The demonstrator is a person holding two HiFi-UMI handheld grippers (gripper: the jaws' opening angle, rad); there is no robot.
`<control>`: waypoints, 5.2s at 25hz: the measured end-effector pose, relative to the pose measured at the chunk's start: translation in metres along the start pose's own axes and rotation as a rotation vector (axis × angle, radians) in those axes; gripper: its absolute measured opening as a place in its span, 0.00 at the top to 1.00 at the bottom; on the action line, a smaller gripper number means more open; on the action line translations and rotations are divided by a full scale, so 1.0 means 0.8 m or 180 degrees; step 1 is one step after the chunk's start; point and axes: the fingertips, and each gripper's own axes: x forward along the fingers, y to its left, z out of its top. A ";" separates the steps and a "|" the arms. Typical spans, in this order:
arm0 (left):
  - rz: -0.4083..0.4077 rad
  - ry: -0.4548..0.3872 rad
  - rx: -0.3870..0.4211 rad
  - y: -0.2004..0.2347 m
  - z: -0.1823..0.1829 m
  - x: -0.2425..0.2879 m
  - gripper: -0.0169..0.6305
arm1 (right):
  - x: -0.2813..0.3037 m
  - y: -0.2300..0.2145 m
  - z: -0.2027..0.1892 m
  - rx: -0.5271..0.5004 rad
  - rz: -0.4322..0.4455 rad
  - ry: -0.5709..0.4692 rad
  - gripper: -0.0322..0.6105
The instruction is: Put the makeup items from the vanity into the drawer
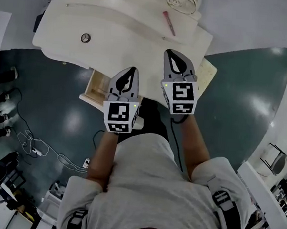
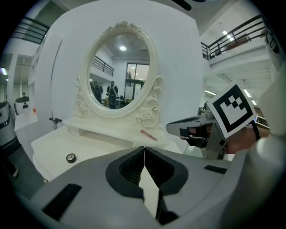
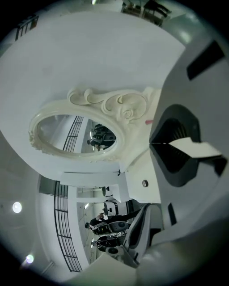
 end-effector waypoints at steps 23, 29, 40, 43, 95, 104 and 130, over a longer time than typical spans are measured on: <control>-0.0011 0.0198 -0.0085 0.003 -0.017 0.045 0.96 | 0.123 -0.083 -0.071 -0.0079 -0.0370 0.0630 0.76; 0.0018 0.0196 -0.0093 0.008 -0.017 0.045 0.96 | 0.137 -0.093 -0.082 -0.0068 -0.0413 0.0757 0.76; 0.0047 0.0188 -0.0121 0.015 -0.018 0.037 0.96 | 0.142 -0.078 -0.082 -0.0147 -0.0456 0.0676 0.89; 0.0077 0.0187 -0.0127 0.018 -0.024 0.034 0.96 | 0.140 -0.071 -0.081 -0.0087 -0.0397 0.0601 0.89; 0.0915 -0.0031 -0.0619 0.165 -0.086 -0.115 0.96 | 0.092 0.259 -0.054 -0.0546 0.1045 0.0241 0.89; 0.0997 -0.0017 -0.0662 0.190 -0.107 -0.148 0.96 | 0.078 0.311 -0.071 -0.0640 0.1181 0.0317 0.89; 0.0839 0.0356 -0.0853 0.220 -0.232 -0.168 0.96 | 0.059 0.378 -0.177 -0.0682 0.1237 0.0756 0.89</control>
